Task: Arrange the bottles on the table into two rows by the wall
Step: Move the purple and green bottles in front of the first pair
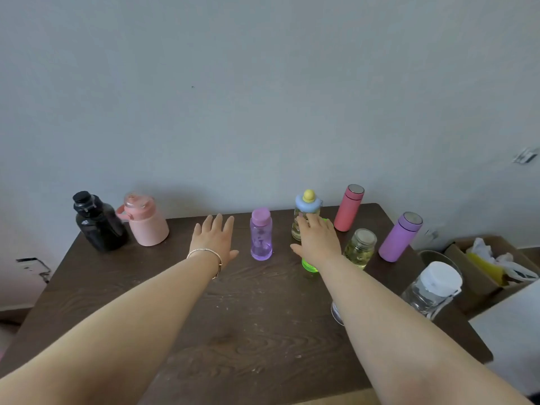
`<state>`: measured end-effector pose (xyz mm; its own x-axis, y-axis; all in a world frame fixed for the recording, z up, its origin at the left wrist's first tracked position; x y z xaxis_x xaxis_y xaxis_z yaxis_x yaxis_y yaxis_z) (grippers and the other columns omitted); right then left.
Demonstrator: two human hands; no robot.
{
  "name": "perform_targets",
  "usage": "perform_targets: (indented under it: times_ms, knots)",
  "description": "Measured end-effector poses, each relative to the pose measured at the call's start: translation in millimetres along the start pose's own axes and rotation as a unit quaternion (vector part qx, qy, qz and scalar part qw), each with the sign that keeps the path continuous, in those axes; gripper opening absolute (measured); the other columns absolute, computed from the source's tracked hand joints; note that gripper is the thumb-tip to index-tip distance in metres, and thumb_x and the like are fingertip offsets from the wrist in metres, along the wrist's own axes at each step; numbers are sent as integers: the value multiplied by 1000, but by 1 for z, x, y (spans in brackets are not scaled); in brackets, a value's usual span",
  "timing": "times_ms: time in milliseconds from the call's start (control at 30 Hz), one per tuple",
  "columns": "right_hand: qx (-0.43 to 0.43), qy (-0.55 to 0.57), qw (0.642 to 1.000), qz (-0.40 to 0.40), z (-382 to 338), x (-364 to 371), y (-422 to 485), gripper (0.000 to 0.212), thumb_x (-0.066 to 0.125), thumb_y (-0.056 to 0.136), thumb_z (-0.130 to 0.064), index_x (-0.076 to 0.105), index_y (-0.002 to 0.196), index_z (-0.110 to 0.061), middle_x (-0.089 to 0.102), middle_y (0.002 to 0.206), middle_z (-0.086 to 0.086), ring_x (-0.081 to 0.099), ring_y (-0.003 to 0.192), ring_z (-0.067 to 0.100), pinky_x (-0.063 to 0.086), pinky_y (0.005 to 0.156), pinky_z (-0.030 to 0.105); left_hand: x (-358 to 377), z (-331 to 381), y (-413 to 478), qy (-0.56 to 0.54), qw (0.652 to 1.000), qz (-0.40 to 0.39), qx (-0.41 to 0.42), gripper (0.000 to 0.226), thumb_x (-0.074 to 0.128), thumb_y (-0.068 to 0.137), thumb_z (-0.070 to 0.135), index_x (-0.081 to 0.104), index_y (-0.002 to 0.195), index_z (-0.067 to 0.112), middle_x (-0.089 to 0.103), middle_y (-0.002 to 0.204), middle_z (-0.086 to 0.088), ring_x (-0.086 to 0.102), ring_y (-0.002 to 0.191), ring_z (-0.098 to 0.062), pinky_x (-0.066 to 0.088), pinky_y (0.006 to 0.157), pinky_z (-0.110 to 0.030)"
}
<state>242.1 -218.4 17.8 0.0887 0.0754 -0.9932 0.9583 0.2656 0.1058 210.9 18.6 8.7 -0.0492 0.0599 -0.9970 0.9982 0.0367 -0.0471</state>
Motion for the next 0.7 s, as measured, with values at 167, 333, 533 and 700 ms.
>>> perform_targets:
  times_ms: [167, 333, 533, 700]
  knots:
    - [41, 3, 999, 0, 41, 1, 12, 69, 70, 83, -45, 43, 138, -13, 45, 134, 12, 44, 127, 32, 36, 107, 44, -6, 32, 35, -8, 999, 18, 27, 90, 60, 85, 54, 11, 152, 20, 19, 158, -9, 16, 146, -33, 20, 117, -47]
    - [105, 45, 993, -36, 73, 23, 19, 75, 68, 87, -41, 34, 147, -13, 38, 142, 14, 40, 128, 36, 40, 100, 42, 6, 55, 75, -26, 998, 6, 53, 94, 62, 83, 56, 11, 153, 21, 18, 158, -10, 19, 145, -33, 23, 116, -43]
    - [165, 129, 976, -57, 86, 53, 24, 77, 72, 84, -40, 31, 145, -18, 41, 137, 15, 52, 112, 43, 47, 86, 46, 28, 67, 104, -64, 995, -23, 75, 89, 70, 78, 47, 18, 148, 26, 28, 149, -6, 33, 134, -34, 37, 105, -43]
    - [198, 203, 958, -50, 85, 67, 23, 85, 75, 82, -38, 22, 149, -24, 43, 131, 16, 60, 105, 43, 50, 81, 45, 49, 69, 114, -153, 985, -59, 59, 79, 71, 79, 35, 23, 142, 27, 35, 137, -8, 45, 115, -36, 50, 88, -48]
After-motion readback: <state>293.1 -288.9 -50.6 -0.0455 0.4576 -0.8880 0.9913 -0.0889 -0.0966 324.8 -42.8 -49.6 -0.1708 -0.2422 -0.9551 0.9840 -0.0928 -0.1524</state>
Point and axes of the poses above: each hand's wrist, its own y-axis towards the middle knuckle, its own x-axis out of the palm, z = x × y, the point moved 8 cm from there along y, towards the middle knuckle
